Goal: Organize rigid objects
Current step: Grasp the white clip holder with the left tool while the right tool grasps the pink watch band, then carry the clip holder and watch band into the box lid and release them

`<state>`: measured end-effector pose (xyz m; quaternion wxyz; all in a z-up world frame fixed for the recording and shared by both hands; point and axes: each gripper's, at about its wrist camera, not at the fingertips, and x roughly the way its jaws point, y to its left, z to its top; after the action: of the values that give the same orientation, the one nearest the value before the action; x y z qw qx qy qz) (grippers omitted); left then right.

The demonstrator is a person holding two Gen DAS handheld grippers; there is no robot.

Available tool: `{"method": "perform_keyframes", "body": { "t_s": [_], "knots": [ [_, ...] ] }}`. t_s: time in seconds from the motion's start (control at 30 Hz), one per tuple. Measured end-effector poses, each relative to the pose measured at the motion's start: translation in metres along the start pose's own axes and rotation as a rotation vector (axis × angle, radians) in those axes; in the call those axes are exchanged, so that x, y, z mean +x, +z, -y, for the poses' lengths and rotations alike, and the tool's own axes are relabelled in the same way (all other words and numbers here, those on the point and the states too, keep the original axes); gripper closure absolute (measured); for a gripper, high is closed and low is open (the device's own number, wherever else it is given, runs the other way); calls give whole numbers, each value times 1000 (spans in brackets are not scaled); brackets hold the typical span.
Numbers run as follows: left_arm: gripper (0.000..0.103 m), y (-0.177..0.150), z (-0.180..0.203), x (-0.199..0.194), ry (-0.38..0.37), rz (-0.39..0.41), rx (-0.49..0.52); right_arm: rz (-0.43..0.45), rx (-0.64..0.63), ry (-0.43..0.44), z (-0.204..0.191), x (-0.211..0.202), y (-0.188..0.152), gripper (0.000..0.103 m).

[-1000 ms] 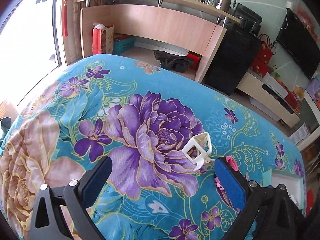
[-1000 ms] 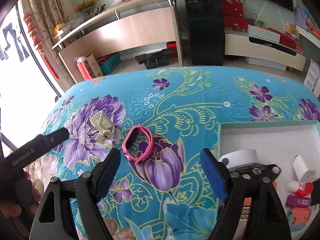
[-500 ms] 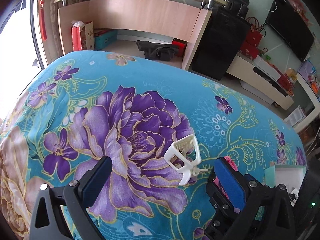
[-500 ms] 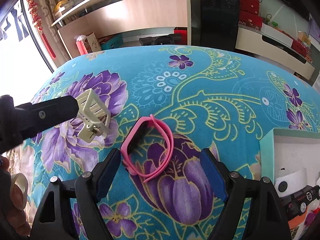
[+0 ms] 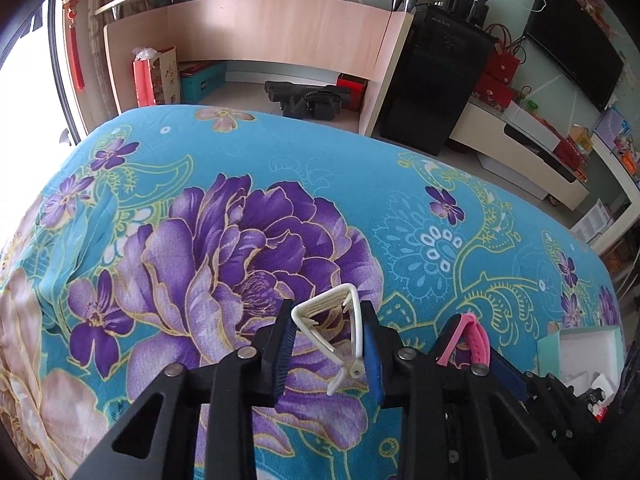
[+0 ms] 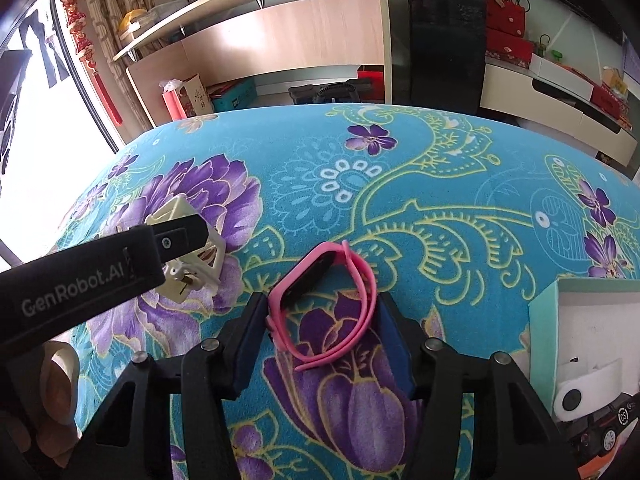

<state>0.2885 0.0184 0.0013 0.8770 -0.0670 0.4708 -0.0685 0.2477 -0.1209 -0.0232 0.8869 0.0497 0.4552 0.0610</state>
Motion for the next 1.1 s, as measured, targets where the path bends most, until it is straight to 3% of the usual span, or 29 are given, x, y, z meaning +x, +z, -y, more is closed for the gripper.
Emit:
{"method": "perform_keyframes", "body": {
  "t_s": [0.27, 0.5, 0.73, 0.97, 1.1],
  "knots": [
    [70, -18, 6, -36, -18, 42, -23, 34, 75, -1, 18, -37, -8, 47],
    [70, -48, 32, -85, -92, 97, -24, 103, 175, -44, 47, -99, -34, 47],
    [70, -69, 103, -116, -209, 118, 121, 145, 272, -170, 100, -156, -64, 47],
    [70, -102, 176, -114, -286, 73, 269, 121, 385, -280, 161, -183, -96, 47],
    [70, -116, 206, -110, -318, 57, 348, 126, 449, -298, 188, -192, -110, 47]
  ]
}}
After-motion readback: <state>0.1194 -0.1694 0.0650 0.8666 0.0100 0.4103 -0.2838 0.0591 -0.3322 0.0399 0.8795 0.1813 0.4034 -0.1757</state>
